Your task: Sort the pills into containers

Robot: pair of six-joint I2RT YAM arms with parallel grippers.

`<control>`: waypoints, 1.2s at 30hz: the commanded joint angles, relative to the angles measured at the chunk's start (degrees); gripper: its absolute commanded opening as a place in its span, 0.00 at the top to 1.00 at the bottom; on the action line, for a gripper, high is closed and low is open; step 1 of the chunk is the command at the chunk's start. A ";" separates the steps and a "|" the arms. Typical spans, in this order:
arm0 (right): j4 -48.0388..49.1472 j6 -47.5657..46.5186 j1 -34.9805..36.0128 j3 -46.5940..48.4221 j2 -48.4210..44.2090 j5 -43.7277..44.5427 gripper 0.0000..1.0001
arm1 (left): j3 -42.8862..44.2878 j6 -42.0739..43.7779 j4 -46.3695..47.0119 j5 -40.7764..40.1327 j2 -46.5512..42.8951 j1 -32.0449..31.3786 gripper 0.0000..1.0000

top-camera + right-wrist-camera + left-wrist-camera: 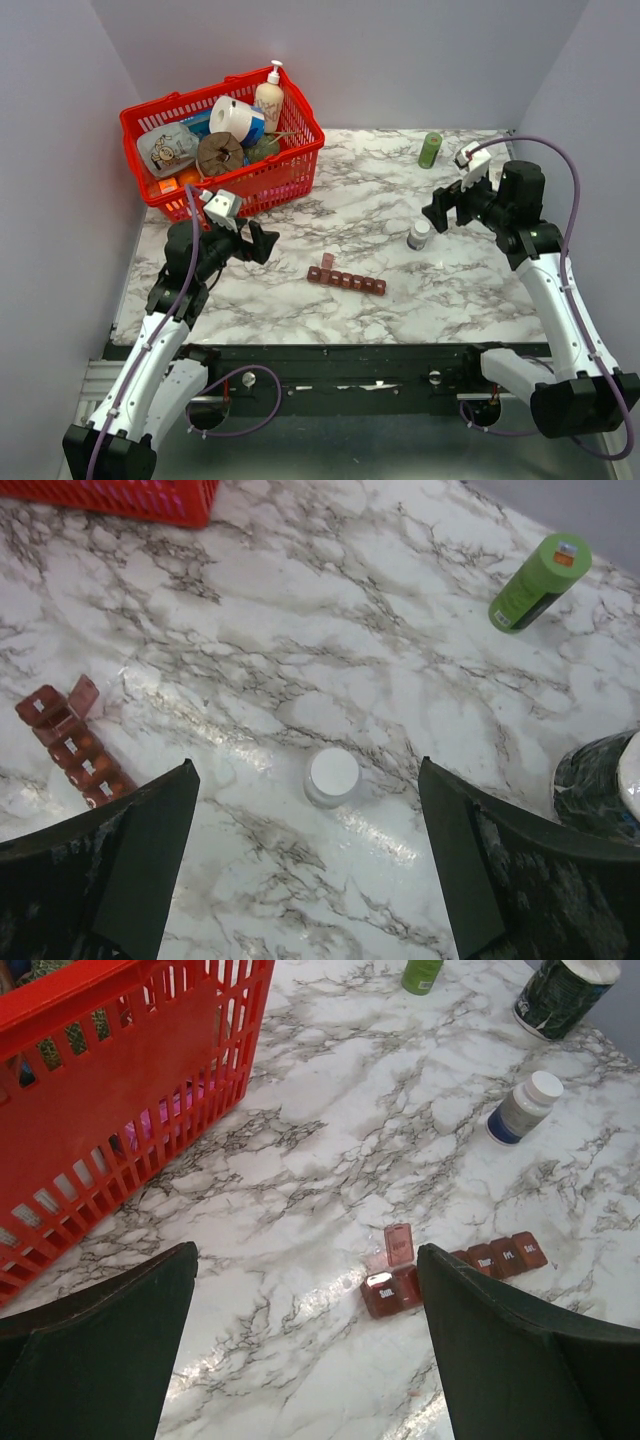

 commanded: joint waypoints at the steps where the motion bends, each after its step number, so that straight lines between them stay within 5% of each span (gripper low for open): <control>1: -0.02 -4.75 -0.73 -1.42 1.62 -1.31 0.00 | -0.37 1.17 1.32 -0.28 -1.40 0.16 0.01; 8: -6.41 -10.99 -0.73 1.55 8.02 3.42 0.00 | -0.11 0.73 1.76 1.83 -0.78 0.07 0.01; 12: -16.80 -11.17 0.49 7.81 17.17 4.31 0.11 | -0.20 0.29 2.29 2.97 -0.26 -0.02 0.01; 18: -13.02 -11.52 3.49 6.57 22.71 12.57 0.10 | -0.11 0.20 2.55 3.85 0.27 -0.28 0.01; 27: -12.94 -12.40 3.75 9.56 31.85 12.05 0.11 | -0.02 0.20 2.47 4.20 0.80 -0.72 0.01; 36: -14.34 -12.23 4.98 11.59 35.37 10.47 0.25 | -0.02 0.11 2.55 5.08 1.15 -0.72 0.01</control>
